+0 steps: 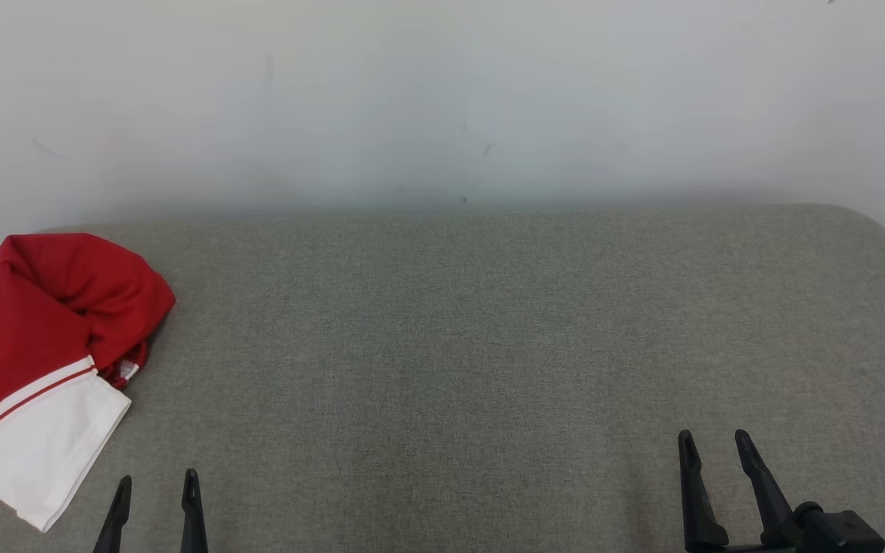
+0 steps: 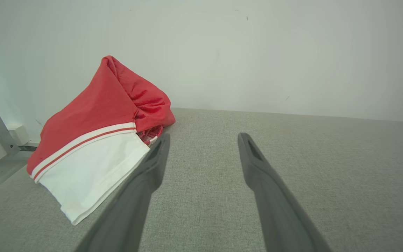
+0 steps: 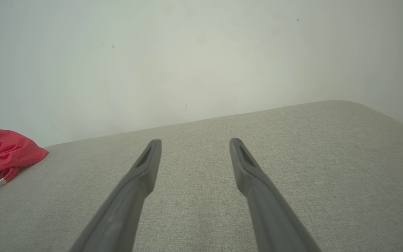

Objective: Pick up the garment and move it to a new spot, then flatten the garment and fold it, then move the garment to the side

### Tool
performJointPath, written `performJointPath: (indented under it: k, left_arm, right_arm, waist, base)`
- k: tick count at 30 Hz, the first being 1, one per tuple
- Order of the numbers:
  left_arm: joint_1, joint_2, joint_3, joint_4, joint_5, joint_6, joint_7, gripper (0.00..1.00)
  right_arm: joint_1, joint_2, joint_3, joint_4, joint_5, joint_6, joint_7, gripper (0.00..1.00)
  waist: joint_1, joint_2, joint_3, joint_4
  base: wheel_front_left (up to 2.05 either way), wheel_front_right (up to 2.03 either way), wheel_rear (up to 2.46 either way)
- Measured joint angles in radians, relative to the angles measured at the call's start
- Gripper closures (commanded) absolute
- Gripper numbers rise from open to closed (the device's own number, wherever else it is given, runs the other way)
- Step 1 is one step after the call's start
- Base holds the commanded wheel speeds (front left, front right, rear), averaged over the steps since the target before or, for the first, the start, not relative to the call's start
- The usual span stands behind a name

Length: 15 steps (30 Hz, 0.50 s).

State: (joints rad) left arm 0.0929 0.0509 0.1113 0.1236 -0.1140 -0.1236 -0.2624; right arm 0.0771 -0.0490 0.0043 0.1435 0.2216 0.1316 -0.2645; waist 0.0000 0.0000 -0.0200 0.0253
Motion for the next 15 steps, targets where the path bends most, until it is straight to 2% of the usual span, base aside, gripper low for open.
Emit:
performJointPath:
  k: [15]
  left_arm:
    - [0.000,0.000,-0.007,0.014,0.020,-0.001,0.000,0.00]
  right_arm:
    - [0.000,0.000,0.005,0.007,-0.001,0.000,0.000,0.00]
  waist:
    - [0.0000,0.0000,-0.005,0.002]
  base:
    - [0.00,0.00,0.00]
